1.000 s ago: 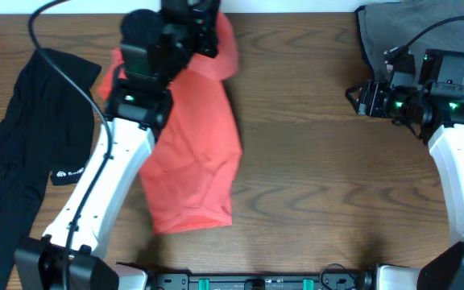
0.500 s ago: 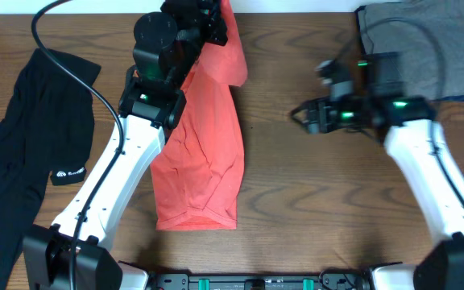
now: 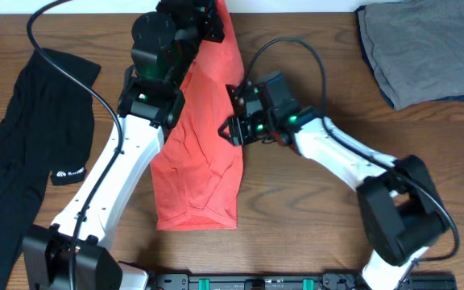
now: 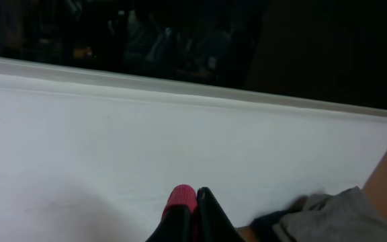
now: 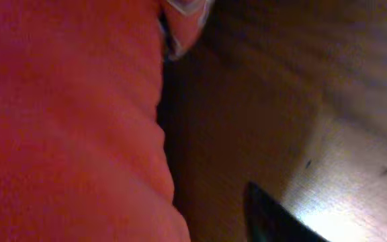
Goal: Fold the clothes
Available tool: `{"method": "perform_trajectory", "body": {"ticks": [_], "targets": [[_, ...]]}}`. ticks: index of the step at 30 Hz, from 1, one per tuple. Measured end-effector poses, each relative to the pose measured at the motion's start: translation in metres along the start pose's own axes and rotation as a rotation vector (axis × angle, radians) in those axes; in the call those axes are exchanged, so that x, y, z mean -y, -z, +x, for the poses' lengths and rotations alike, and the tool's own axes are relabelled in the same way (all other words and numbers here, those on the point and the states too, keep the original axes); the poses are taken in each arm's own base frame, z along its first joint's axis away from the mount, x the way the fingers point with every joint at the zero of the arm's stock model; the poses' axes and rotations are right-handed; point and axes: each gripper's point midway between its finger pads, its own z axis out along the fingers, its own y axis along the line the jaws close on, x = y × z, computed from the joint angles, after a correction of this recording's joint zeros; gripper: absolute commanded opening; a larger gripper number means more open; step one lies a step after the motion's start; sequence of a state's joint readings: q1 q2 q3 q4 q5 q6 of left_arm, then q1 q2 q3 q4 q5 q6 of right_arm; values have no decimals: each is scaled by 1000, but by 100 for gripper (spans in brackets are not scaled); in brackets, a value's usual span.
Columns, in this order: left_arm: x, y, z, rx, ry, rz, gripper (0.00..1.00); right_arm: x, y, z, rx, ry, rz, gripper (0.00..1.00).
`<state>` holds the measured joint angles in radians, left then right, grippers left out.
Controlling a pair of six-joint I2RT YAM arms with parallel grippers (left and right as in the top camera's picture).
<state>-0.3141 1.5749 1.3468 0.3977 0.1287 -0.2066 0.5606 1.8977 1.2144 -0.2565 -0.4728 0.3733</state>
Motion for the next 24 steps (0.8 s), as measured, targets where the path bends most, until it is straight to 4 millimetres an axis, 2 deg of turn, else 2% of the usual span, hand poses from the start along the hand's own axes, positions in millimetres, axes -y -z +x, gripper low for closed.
{"method": "perform_trajectory", "body": {"ticks": [1, 4, 7, 10, 14, 16, 18, 19, 20, 22, 24], "targets": [[-3, 0, -1, 2, -1, -7, 6, 2, -3, 5, -16, -17, 7, 20], [-16, 2, -5, 7, -3, -33, 6, 10, -5, 11, -38, -57, 30, 1], [-36, 8, -14, 15, -6, -75, 6, 23, 3, 12, -46, -102, 57, 1], [-56, 22, -33, 34, -11, -125, 6, 36, 22, 8, -42, -131, 82, 1], [-72, 50, -66, 81, -22, -172, 6, 45, 83, -12, 36, -128, 109, 1], [-75, 69, -89, 121, -32, -188, 6, 41, 128, -29, 111, -106, 120, 1], [-72, 92, -115, 168, -44, -197, 6, 30, 179, -48, 208, -57, 132, 1], [-72, 99, -121, 177, -47, -200, 6, 26, 193, -51, 230, -45, 135, 1], [-68, 111, -130, 191, -52, -202, 6, 18, 221, -58, 280, -14, 144, 1], [-59, 135, -147, 217, -60, -203, 6, 1, 262, -63, 349, 42, 158, 1], [-48, 160, -160, 233, -68, -202, 6, -12, 288, -60, 381, 79, 175, 1]]}}
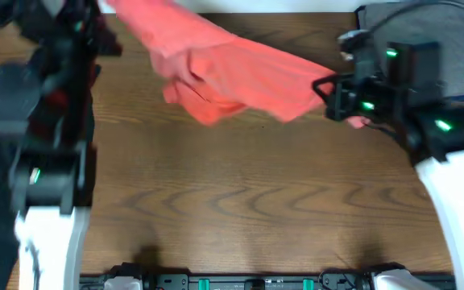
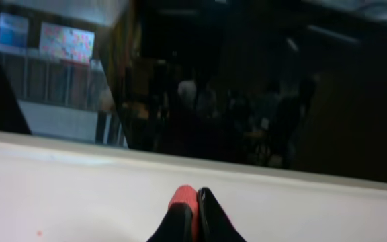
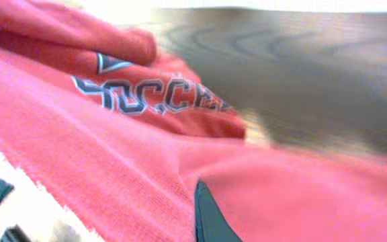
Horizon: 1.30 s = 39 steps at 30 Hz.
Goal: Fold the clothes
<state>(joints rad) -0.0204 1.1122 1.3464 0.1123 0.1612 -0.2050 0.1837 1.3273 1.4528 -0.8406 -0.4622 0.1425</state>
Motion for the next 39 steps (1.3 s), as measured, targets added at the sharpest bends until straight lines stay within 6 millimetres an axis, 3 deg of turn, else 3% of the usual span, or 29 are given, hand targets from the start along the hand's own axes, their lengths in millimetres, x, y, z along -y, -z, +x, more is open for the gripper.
{"method": "perform_trajectory", "body": {"ticks": [4, 10, 14, 15, 17, 20, 26, 27, 32, 39], "targets": [[15, 54, -28, 12, -25, 9, 6, -14, 44, 7, 3, 53, 38, 1], [22, 129, -42, -9, -51, -25, 6, -15, 72, 47, -117, 39, 88, 4], [17, 159, -55, 33, -84, -83, 6, 1, 87, 68, -182, 18, 202, 34], [15, 164, -59, 48, -92, -101, 6, 8, 90, 69, -181, 26, 241, 31], [11, 166, -61, 58, -102, -127, 6, 17, 92, 67, -173, 35, 294, 1], [3, 158, -56, 37, -106, -157, 6, 25, 91, 61, -157, 36, 336, 1], [-4, 128, -26, -71, -100, -156, 6, 27, 72, 58, -191, 39, 299, 1], [-5, 122, -20, -94, -98, -150, 6, 27, 66, 59, -210, 39, 279, 4], [-9, 96, 8, -184, -87, -129, 6, 21, 27, 65, -305, 62, 159, 39], [-16, 77, 31, -252, -80, -133, 6, -10, -66, 89, -452, 160, -27, 55]]}}
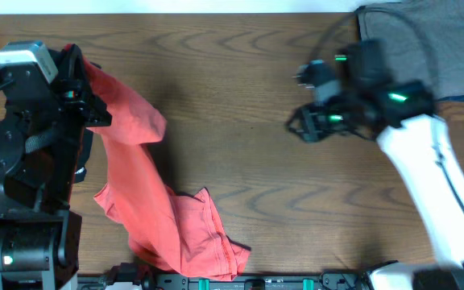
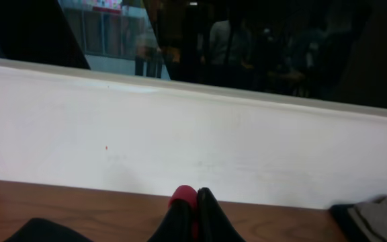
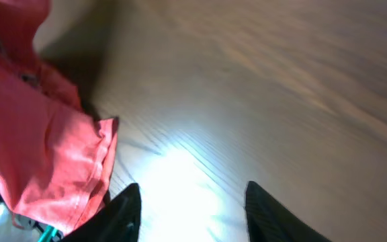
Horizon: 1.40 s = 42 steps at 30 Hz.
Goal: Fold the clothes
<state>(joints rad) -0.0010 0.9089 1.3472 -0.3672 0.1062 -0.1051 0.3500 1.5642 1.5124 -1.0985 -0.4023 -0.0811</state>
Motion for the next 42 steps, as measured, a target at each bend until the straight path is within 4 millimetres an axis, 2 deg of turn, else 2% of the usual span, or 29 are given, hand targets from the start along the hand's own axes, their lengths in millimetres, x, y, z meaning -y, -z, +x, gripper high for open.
{"method": "perform_trajectory", "body": {"ticks": [3, 6, 9, 11, 13, 17, 20, 23, 25, 28, 32, 36, 39, 42], "targets": [[-1, -2, 1, -5, 0, -2, 6, -23, -52, 0, -83, 80, -68, 60], [-2, -3, 2, -7, 0, -10, 6, -49, -102, 9, -165, 156, -124, 62], [-5, -6, 4, -13, 1, -23, 6, -70, -144, 29, -258, 217, -159, 67], [-6, -8, 5, -16, 1, -31, 6, -82, -166, 46, -319, 266, -175, 74], [-7, -9, 6, -19, 1, -37, 6, -92, -183, 64, -379, 330, -179, 86], [-8, -11, 8, -27, 2, -41, 6, -108, -200, 87, -441, 454, -158, 98], [-9, -15, 13, -44, 2, -44, 6, -122, -203, 98, -461, 572, -138, 99], [-11, -21, 20, -70, 3, -48, 6, -130, -206, 99, -452, 678, -104, 99], [-12, -25, 24, -86, 3, -51, 6, -134, -210, 89, -407, 737, -82, 99], [-14, -31, 30, -103, 1, -58, 6, -140, -215, 67, -321, 793, -63, 97], [-20, -32, 31, -105, -4, -93, 6, -143, -220, 56, -275, 825, -57, 92], [-24, -31, 29, -100, -8, -116, 6, -136, -233, 66, -316, 835, -56, 81], [-26, -31, 29, -99, -13, -126, 6, -128, -242, 80, -376, 842, -60, 78], [-27, -31, 29, -98, -17, -132, 6, -129, -246, 86, -394, 862, -84, 75]]}}
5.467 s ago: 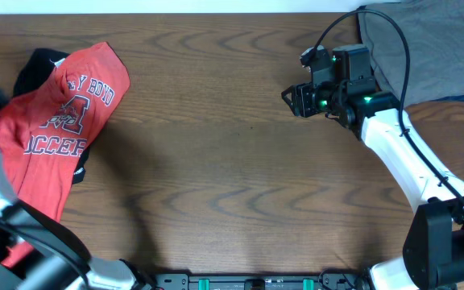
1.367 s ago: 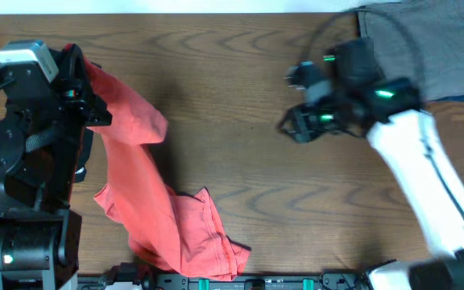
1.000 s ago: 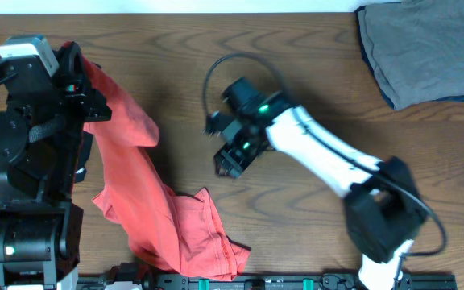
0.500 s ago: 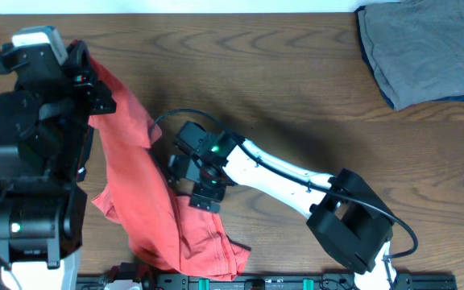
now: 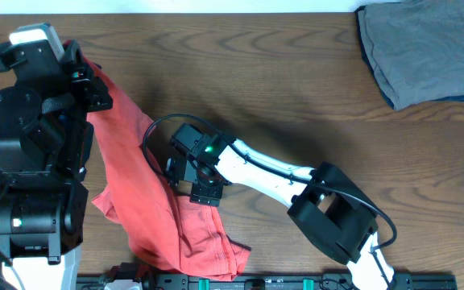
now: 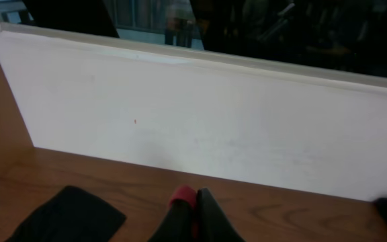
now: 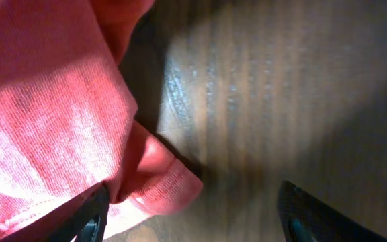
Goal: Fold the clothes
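A red shirt (image 5: 147,193) hangs from my left gripper (image 5: 83,76) at the table's left, its lower part bunched on the wood near the front edge. The left gripper (image 6: 192,198) is shut on a pinch of red cloth, seen between its fingers. My right gripper (image 5: 196,181) is low at the shirt's right edge, open, with a red hem fold (image 7: 163,185) lying between its wide-spread fingers (image 7: 89,218). A black garment (image 6: 66,215) lies at the far left.
Folded grey clothing (image 5: 421,48) sits on a dark piece at the back right corner. A white wall (image 6: 200,128) runs behind the table's far edge. The right arm (image 5: 272,173) stretches across the table's middle.
My right gripper has moved from the table's right-centre down to the shirt's right edge at the left-centre, still open. The left gripper holds the shirt in about the same place.
First the shirt lay lengthwise at centre, both grippers at it. Then it was stretched in the air between both grippers at the back. Then the right gripper was open and away, the shirt hanging from the left; now the right gripper is at the shirt's hem.
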Available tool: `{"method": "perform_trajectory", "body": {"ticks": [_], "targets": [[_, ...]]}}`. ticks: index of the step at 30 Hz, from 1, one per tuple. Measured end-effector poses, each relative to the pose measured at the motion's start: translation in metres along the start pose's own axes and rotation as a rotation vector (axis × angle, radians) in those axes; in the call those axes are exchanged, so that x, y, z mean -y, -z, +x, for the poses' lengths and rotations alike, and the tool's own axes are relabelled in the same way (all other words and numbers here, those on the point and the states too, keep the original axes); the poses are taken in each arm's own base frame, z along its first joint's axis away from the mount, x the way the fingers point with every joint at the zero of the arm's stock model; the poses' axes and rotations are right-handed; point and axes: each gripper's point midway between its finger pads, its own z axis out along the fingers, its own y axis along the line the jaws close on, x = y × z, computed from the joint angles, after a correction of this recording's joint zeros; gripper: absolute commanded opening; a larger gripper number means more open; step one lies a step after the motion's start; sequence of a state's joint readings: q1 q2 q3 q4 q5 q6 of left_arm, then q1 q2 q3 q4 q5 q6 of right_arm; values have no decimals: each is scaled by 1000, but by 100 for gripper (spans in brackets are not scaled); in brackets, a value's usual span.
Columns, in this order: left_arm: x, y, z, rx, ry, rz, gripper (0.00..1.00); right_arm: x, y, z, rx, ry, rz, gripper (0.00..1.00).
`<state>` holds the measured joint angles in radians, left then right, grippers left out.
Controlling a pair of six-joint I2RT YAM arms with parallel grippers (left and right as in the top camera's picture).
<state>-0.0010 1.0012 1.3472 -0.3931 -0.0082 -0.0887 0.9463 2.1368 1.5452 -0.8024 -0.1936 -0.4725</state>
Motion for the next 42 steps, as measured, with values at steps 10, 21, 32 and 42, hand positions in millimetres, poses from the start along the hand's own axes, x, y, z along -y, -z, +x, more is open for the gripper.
{"method": "perform_trajectory", "body": {"ticks": [10, 21, 32, 42], "targets": [[-4, 0, -1, 3, -8, -23, 6, -15, -9, -7, 24, 96, -62, 29], [-5, 0, 1, -4, -9, -27, 6, -7, -3, -9, 1, 33, -15, 1], [-3, 0, -7, 31, -9, -21, 6, 133, 161, 43, 56, -434, 165, 1], [-1, 25, -35, 141, 0, -4, 6, 156, 344, 143, 261, -753, 411, 1]]}}
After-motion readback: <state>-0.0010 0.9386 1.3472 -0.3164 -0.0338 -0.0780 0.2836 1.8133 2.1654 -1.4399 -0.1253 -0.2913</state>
